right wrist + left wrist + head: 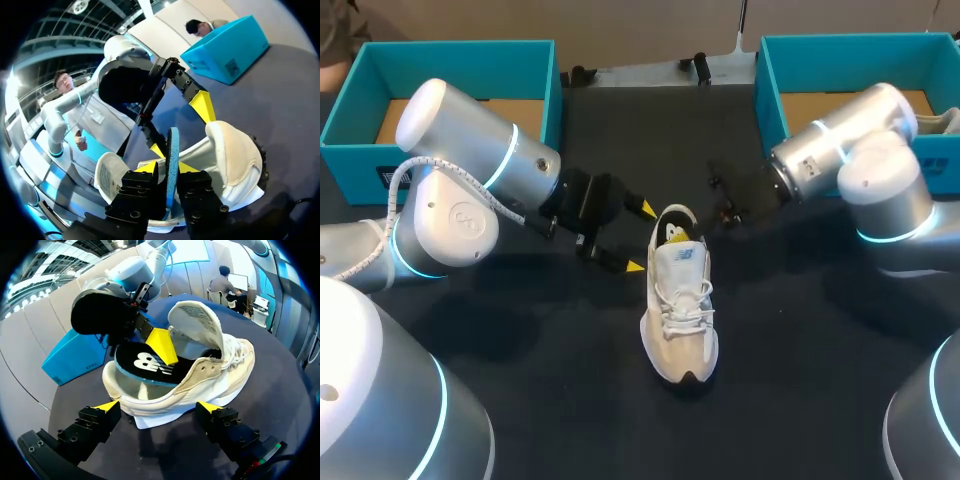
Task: Take the shoe out of the shoebox, open the shoe tongue, remove and reinsert the insole, then place the shoe into the shoebox
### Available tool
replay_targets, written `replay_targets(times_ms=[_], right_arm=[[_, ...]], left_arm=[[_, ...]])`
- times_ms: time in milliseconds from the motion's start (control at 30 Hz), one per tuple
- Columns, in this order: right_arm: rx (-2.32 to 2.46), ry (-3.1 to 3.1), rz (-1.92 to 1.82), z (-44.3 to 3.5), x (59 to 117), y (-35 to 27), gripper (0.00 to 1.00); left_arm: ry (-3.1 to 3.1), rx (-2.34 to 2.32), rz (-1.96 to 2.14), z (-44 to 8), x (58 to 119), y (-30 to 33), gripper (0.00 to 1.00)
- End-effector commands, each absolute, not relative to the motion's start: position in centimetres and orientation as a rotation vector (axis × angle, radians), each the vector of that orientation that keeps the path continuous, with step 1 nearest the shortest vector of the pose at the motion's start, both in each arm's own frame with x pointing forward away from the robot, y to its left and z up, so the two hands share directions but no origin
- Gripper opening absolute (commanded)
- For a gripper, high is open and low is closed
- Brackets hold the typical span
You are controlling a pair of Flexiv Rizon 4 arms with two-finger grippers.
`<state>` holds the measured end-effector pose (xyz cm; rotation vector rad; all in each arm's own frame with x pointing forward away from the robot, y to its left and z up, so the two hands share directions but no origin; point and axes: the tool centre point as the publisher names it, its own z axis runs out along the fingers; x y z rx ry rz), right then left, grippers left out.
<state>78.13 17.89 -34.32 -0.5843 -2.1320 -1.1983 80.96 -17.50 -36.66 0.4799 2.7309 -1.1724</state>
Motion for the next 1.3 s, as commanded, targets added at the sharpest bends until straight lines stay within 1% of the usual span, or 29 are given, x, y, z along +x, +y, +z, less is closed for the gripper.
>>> replay_targets(times_ms=[33, 433, 600, 667, 700, 733, 800, 833, 933, 1000, 1300], right_arm=[[-0.573, -2.130, -1.181, -34.5, 78.6, 17.9, 0.00], [-0.592, -2.056, -1.105, -36.5, 76.4, 18.4, 0.00], [-0.604, -2.056, -1.103, -36.7, 76.1, 18.3, 0.00], [-0.605, -2.068, -1.107, -36.3, 76.3, 18.1, 0.04], [-0.605, -2.074, -1.108, -36.1, 76.3, 18.0, 0.07], [-0.605, -2.081, -1.110, -35.9, 76.4, 17.9, 0.14], [-0.605, -2.092, -1.113, -35.3, 76.6, 17.8, 0.19], [-0.606, -2.099, -1.113, -35.1, 76.7, 17.8, 0.25], [-0.608, -2.112, -1.116, -34.7, 76.7, 17.7, 0.27], [-0.607, -2.121, -1.123, -34.4, 76.7, 17.7, 0.30], [-0.587, -2.157, -1.125, -33.2, 77.3, 17.8, 0.34]], left_arm=[[2.731, 0.479, -1.169, -36.7, 80.9, -17.6, 1.00], [2.731, 0.479, -1.169, -36.7, 80.9, -17.6, 1.00], [2.731, 0.479, -1.169, -36.7, 80.9, -17.6, 1.00], [2.731, 0.479, -1.169, -36.7, 80.9, -17.6, 1.00], [2.731, 0.479, -1.169, -36.7, 80.9, -17.6, 1.00], [2.731, 0.479, -1.169, -36.7, 80.9, -17.6, 1.00], [2.731, 0.479, -1.169, -36.7, 80.9, -17.6, 1.00], [2.731, 0.479, -1.169, -36.7, 80.9, -17.6, 1.00], [2.731, 0.479, -1.169, -36.7, 80.9, -17.6, 1.00], [2.731, 0.479, -1.169, -36.7, 80.9, -17.6, 1.00], [2.731, 0.479, -1.169, -36.7, 80.9, -17.6, 1.00]])
